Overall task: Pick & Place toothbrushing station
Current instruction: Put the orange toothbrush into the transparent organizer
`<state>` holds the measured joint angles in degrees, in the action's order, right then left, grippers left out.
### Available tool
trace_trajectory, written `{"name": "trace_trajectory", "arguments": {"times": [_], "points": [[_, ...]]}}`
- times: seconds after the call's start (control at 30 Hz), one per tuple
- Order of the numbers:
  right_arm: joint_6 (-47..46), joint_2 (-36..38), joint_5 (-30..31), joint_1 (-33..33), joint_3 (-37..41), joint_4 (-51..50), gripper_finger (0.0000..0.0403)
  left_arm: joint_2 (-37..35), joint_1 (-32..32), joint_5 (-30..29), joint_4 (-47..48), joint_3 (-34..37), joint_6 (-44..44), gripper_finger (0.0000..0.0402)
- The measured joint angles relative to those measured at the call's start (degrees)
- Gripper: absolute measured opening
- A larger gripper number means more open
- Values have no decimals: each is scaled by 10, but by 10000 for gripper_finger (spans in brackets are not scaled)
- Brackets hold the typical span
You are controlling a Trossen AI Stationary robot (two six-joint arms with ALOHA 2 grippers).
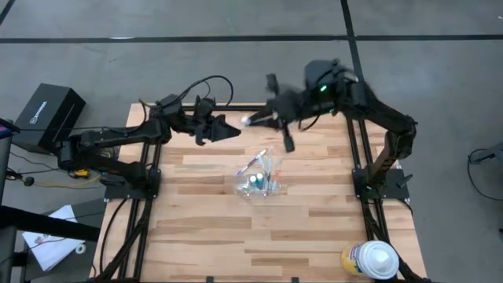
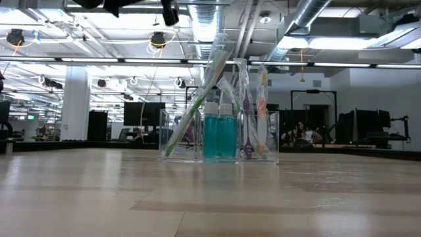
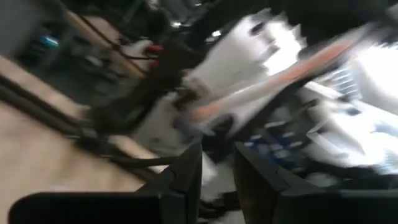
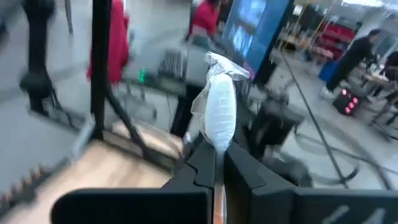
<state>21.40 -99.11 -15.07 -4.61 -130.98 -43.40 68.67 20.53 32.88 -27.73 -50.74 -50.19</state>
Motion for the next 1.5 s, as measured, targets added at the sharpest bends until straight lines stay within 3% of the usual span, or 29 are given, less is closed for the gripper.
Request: {"name": "trace_trajectory", "arguments": {"times": [0.23,0.43,0.87,1.2,1.5], "points": [[-122,15,-46,-40,-2,1,3,-25,78,-28,93,0,166,82],[-171,16,-46,-30,51,42,3,-69,151,-29,158,0,231,81],[-333,13,-31,-8,348,429,3,-146,176,-31,317,3,291,81],[-415,14,20,-16,538,617,3,-155,173,-34,310,111,284,81],[-434,14,38,-28,630,623,3,-155,173,-38,238,159,258,81]]}}
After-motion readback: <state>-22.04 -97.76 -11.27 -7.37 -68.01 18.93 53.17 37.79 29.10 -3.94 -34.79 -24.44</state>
